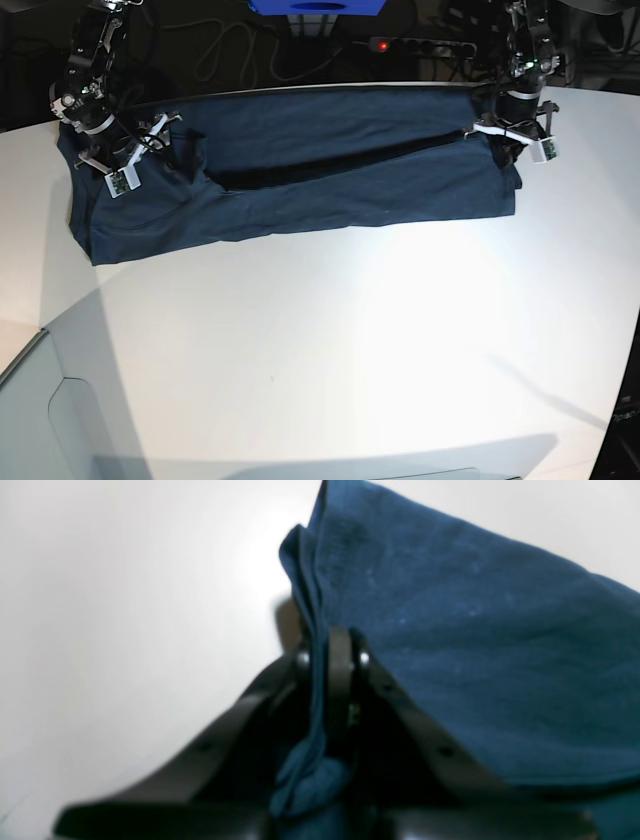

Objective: Fold the T-shirt properly
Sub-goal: 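Carry the strip end with the left gripper toward the right gripper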

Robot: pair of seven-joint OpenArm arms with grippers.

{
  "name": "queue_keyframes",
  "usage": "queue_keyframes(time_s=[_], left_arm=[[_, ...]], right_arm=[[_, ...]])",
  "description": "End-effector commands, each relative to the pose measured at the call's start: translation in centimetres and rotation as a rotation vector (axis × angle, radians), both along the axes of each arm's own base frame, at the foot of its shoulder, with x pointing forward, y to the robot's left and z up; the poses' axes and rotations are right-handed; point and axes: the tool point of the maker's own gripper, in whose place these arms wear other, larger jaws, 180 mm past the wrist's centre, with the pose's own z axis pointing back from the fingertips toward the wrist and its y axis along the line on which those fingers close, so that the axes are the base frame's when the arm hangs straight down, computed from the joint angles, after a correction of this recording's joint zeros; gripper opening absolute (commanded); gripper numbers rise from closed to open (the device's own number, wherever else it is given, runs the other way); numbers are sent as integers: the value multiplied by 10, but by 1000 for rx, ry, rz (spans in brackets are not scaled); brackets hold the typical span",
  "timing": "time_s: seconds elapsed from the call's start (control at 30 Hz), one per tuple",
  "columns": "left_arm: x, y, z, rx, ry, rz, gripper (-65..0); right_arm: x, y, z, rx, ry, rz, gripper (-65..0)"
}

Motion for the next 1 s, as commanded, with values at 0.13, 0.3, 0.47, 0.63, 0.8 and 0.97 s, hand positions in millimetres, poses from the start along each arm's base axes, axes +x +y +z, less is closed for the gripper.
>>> queue_keyframes(time_s=[0.13,0.3,0.47,0.63,0.8,0.97], left_arm=[[17,25,25,52,-51,23,-650],[29,26,47,72,-111,15,-650],[39,14,71,77,-176,-14,-650],[42,-19,96,40,-251,-44,-650],[51,-91,103,-84,-291,-155,-650],[52,-166,97,-218,-282,-301,-650]], right_arm=[[7,0,10,7,-43,18,-246],[7,1,10,8,-43,17,-246],[7,1,10,8,-43,17,-246],[6,1,10,8,-41,17,-246],[6,1,10,9,-40,17,-246],[6,2,9,10,-40,16,-246]])
